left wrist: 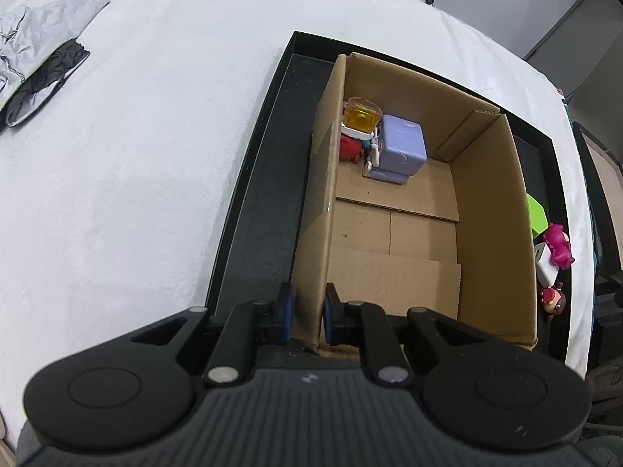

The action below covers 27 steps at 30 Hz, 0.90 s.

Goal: Organize rigid objects
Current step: 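Move the right gripper back toward the lime-green hexagonal block, then lower the right gripper onto the brown-haired pink-cap figure and grasp it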

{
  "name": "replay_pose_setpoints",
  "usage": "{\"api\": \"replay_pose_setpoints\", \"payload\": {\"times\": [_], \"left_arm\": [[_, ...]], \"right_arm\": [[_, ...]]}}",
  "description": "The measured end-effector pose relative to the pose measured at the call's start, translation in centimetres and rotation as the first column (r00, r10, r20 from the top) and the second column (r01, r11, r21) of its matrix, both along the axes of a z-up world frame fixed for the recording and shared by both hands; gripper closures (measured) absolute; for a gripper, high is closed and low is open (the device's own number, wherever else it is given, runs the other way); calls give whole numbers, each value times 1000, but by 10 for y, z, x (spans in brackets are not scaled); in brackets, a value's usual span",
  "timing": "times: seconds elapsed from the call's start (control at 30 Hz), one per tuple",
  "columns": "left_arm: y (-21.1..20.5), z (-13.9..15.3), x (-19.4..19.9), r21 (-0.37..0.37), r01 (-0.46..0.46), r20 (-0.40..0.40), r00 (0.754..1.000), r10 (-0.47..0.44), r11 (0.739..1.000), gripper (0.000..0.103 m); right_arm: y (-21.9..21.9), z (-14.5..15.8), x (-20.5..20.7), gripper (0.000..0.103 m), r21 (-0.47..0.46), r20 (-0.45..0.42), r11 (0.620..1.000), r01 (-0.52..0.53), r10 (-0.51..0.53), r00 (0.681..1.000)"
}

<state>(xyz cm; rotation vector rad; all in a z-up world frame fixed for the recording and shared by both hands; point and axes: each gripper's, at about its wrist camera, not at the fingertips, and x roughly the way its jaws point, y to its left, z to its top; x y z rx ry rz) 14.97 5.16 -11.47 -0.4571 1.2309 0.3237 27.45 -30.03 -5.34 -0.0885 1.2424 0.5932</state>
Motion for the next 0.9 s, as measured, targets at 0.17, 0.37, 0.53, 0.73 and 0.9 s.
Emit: {"api": "replay_pose_setpoints", "payload": {"times": [0.17,0.37,0.53,0.73,0.9], "left_arm": [[-1,2,0,4,4,0,1000,-4,1000,89],[-2,3,-1,12,5,0,1000,-5,1000,89],[-5,1,-1,14,10,-3,1000,-10,1000,89],[-3,0,-1,14,11,-6,1000,-11,1000,89],[-3,-2,-2,8,4,-5,1000,-4,1000,89]], "right_arm": [[6,-10,6,26,-32,-40,998,-45,44,998],[14,-28,13,36,-82,-84,994,-76,69,994],[24,-43,14,43,-116,-115,990,-80,66,991],[34,-58,15,45,-151,-120,987,-63,45,992],[41,-66,15,50,-207,-105,976,-65,44,994]]}}
